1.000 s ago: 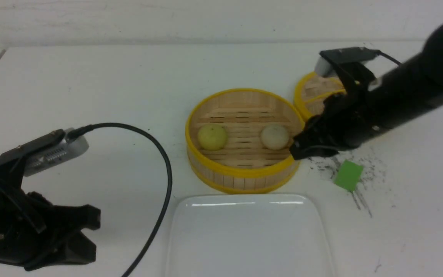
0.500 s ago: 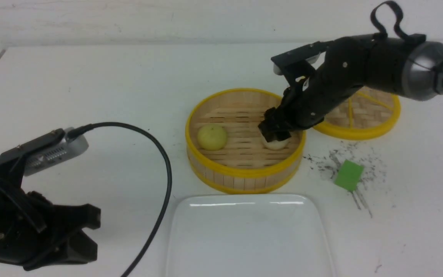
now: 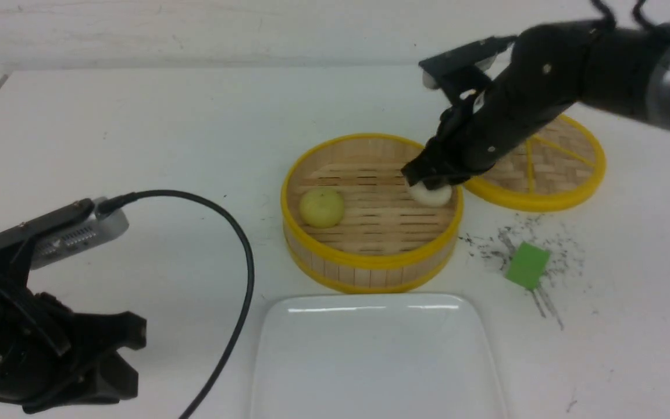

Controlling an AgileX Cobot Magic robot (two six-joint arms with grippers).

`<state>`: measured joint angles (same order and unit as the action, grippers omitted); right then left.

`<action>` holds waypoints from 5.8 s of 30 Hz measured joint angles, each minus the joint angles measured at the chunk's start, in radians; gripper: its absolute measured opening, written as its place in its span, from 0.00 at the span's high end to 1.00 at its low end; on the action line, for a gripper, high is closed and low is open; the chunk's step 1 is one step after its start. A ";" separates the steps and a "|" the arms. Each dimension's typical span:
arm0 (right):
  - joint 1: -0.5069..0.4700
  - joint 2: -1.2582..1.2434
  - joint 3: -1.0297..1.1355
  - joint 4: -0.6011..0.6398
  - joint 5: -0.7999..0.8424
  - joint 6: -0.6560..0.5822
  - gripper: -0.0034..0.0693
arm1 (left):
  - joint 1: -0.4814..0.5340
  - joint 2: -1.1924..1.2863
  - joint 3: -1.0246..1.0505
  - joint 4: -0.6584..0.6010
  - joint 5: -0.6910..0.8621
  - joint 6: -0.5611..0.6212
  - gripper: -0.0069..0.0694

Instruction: Put the steamed buns into the plate on the white tablecloth.

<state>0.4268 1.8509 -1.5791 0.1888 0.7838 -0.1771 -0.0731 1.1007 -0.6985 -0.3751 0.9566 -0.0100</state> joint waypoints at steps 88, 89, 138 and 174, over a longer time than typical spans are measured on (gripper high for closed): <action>-0.049 -0.878 0.754 -0.251 0.267 0.266 0.95 | -0.510 1.073 -1.252 0.538 0.103 -0.322 0.87; -0.049 -0.878 0.755 -0.251 0.266 0.266 0.95 | -0.510 1.036 -1.283 0.514 0.154 -0.322 0.88; -0.050 -1.568 0.796 -0.224 0.308 0.436 0.91 | -0.510 0.549 -0.366 -0.002 -0.123 -0.172 0.39; -0.050 -1.730 1.193 -0.160 -0.252 0.227 0.91 | -0.510 0.549 -0.382 0.102 -0.156 -0.171 0.79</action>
<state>0.3770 0.1205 -0.3856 0.0293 0.5315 0.0498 -0.5835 1.6493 -1.0806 -0.2729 0.8011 -0.1812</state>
